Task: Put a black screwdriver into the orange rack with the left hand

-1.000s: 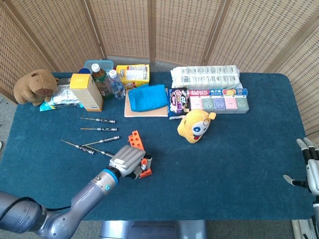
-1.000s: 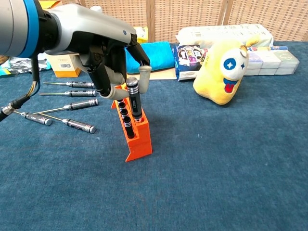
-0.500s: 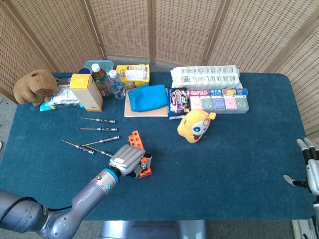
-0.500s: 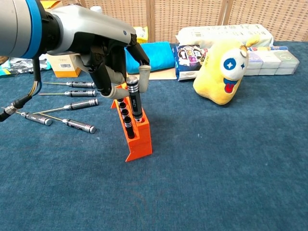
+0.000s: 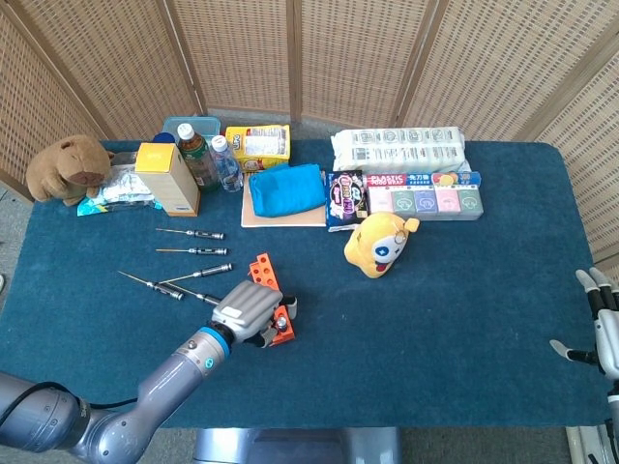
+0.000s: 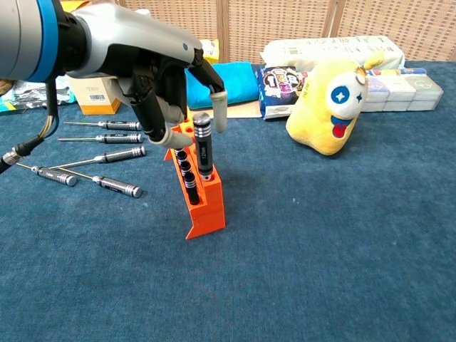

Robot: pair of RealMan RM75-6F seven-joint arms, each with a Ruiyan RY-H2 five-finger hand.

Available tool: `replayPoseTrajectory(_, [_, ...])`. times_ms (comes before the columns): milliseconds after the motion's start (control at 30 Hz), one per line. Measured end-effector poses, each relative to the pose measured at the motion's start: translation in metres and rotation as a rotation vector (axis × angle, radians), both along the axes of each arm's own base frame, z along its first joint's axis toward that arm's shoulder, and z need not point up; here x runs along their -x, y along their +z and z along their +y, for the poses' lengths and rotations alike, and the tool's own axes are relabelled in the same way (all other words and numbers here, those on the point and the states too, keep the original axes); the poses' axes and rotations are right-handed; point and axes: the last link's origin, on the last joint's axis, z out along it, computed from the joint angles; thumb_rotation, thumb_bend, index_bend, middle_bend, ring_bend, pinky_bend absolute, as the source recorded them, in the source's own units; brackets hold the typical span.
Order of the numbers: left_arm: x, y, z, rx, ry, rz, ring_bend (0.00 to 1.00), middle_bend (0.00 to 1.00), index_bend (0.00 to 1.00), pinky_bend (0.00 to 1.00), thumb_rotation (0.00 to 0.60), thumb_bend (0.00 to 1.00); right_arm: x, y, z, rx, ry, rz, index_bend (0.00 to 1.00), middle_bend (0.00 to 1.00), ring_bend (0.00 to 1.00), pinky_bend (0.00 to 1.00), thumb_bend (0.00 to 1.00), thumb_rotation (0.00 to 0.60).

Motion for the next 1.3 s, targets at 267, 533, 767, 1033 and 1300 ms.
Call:
replayPoseTrajectory(267, [0.0,0.003,0.002,-0.013,0.0,-0.009,1.0,1.0,0.19,1.0,0.6,0.3,0.0,-0.002,0.0,-0.005,-0.001,0.001,0.0,0.03,0.06,0.08,0.0,0.6])
replayPoseTrajectory(533, [-0.003,0.009,0.004,-0.031,0.001,-0.056,1.0,1.0,0.19,1.0,0.6,0.29,0.0,-0.002,-0.001,-0.007,-0.003,0.0,0.0,0.03,0.06,0.08,0.0,0.6])
replayPoseTrajectory(767, [-0.013,0.017,0.009,-0.089,-0.029,-0.156,1.0,1.0,0.19,1.0,0.6,0.29,0.0,-0.001,-0.001,-0.006,-0.005,-0.001,0.0,0.03,0.06,0.08,0.0,0.6])
replayPoseTrajectory(1033, [-0.021,0.014,0.021,-0.142,-0.034,-0.212,1.0,1.0,0.19,1.0,0.6,0.29,0.0,-0.003,-0.001,-0.012,-0.005,0.0,0.0,0.03,0.06,0.08,0.0,0.6])
replayPoseTrajectory(1300, [-0.027,-0.01,0.024,-0.095,-0.029,-0.181,1.0,1.0,0.19,1.0,0.6,0.29,0.002,-0.002,-0.002,-0.011,-0.011,0.001,0.0,0.03,0.06,0.08,0.0,0.6])
